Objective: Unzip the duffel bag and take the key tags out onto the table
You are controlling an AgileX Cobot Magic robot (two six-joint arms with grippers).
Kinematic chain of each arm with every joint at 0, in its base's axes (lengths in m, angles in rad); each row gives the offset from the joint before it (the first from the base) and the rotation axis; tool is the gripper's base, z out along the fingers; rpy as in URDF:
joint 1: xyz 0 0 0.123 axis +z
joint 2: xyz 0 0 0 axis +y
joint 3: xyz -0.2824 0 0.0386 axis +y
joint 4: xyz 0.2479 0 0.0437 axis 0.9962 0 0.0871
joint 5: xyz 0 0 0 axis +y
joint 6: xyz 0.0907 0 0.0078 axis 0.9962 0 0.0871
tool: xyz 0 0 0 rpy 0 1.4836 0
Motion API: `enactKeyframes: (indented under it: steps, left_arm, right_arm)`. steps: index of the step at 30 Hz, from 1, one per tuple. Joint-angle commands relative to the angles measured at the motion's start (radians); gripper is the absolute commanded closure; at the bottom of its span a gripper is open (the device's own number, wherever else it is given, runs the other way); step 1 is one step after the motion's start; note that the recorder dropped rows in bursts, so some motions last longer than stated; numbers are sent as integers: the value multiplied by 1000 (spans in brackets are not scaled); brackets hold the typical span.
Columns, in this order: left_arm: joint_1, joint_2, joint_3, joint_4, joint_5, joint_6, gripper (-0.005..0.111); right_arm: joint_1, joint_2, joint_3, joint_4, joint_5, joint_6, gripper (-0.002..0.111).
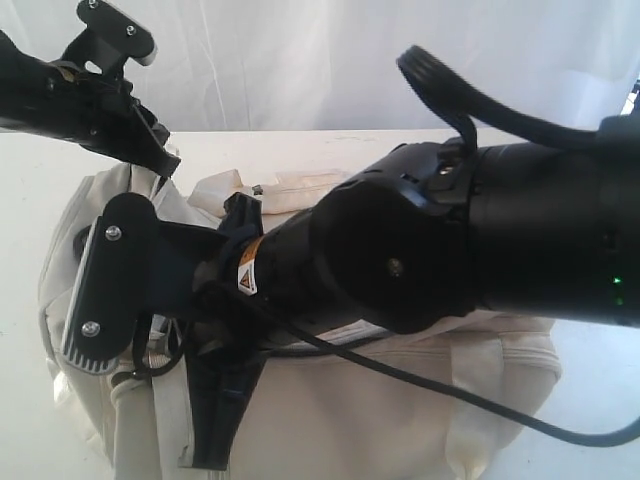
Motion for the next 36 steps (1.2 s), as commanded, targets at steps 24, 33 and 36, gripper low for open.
enactKeyframes:
  steps: [24, 33, 36]
  left_arm:
    - [4, -724, 197, -261, 892, -77, 107]
    - [4, -851, 447, -275, 885, -73, 107]
    - [4, -854, 484, -280, 896, -73, 107]
  right_arm:
    - [-51, -210, -227, -173, 638, 449, 53]
    - [-51, -38, -232, -199, 609, 428, 53]
    - [-51, -10, -232, -232, 579, 430, 53]
